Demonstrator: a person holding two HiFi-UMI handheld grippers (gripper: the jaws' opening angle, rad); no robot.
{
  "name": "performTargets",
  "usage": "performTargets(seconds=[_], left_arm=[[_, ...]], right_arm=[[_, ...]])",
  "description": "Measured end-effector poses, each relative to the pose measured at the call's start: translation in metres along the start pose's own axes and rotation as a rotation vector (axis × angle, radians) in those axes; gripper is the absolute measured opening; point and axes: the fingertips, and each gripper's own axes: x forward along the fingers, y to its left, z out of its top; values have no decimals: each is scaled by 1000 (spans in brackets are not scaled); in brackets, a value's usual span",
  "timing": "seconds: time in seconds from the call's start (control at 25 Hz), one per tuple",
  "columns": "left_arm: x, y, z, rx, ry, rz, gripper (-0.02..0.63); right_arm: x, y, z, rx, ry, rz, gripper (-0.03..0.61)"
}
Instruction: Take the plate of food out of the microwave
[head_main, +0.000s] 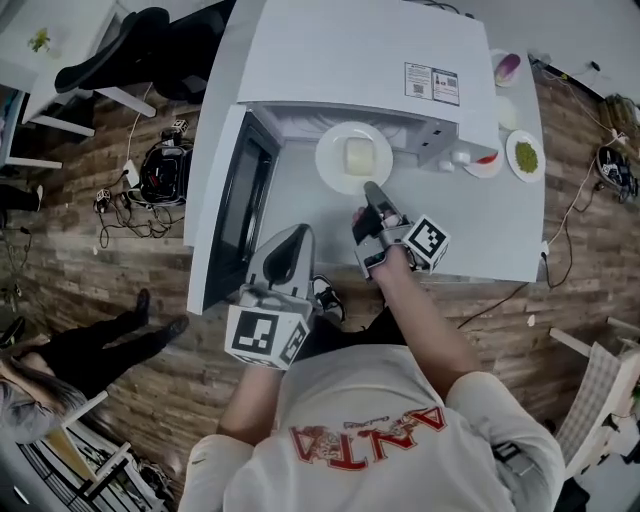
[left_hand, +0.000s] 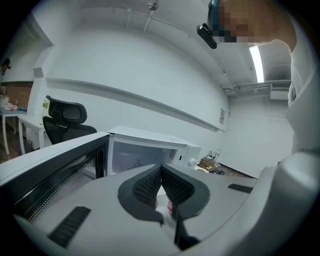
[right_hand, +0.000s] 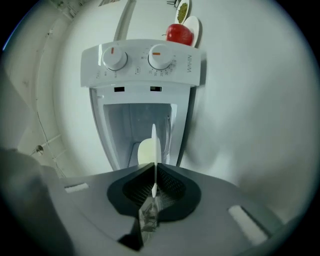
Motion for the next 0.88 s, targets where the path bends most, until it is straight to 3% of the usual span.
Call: performTargets(seconds=[0.44,0.88], left_arm=[[19,-52,-13,75,41,-121,9],[55,-122,-34,108,91,-253,9]], right_arm=[[-113,-35,5,8,-45,-38,16],[-211,-76,98,22,-272,-75,15]])
